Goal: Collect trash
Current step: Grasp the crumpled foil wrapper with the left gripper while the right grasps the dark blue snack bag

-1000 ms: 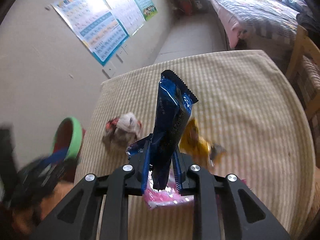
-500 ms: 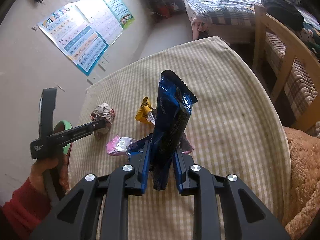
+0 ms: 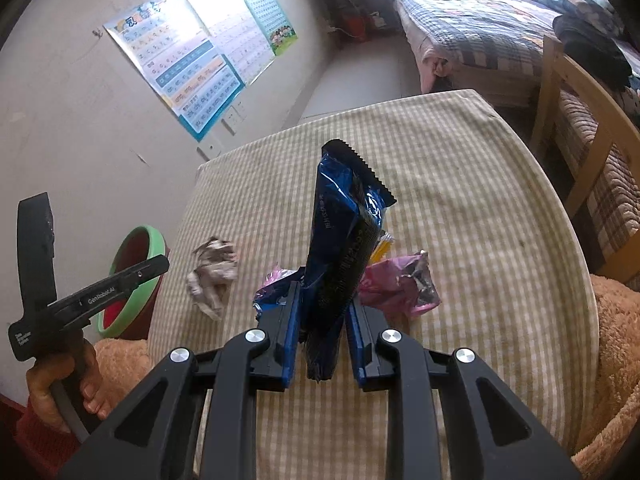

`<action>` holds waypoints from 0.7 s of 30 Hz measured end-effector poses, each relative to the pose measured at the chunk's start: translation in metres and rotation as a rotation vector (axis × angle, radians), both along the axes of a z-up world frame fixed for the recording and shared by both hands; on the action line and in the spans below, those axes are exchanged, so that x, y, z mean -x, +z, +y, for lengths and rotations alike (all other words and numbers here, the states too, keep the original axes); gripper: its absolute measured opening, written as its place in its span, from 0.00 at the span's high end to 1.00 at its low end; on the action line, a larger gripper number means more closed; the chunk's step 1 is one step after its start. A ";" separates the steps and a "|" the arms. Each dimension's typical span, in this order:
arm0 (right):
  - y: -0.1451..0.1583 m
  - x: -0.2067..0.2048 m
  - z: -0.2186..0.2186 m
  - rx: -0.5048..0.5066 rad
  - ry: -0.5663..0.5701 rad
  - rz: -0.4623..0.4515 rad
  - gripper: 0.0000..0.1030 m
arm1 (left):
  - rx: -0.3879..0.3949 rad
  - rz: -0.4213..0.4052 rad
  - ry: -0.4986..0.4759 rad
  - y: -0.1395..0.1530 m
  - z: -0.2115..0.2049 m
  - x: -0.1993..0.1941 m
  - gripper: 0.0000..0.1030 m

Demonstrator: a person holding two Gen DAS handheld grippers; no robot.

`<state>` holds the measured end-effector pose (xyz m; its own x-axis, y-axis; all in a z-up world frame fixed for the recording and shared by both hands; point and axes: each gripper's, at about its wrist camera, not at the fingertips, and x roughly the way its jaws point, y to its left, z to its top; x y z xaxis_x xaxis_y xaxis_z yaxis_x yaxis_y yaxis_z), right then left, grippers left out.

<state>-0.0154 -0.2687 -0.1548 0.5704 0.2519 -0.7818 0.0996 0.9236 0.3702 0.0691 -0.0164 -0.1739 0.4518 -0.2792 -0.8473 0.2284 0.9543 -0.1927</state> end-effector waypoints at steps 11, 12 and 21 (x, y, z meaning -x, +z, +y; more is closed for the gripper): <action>-0.011 0.016 -0.007 0.028 -0.024 0.039 0.78 | -0.042 0.112 -0.099 -0.050 -0.033 -0.031 0.38; -0.011 0.016 -0.008 0.026 -0.024 0.040 0.78 | -0.042 0.138 -0.102 -0.057 -0.035 -0.033 0.43; 0.002 0.015 0.000 0.043 0.002 0.003 0.78 | 0.006 0.059 -0.030 -0.030 -0.016 -0.004 0.59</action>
<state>-0.0303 -0.2690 -0.1525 0.5674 0.2192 -0.7937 0.0991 0.9387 0.3301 0.0729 -0.0321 -0.2040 0.3921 -0.2974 -0.8705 0.2448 0.9459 -0.2129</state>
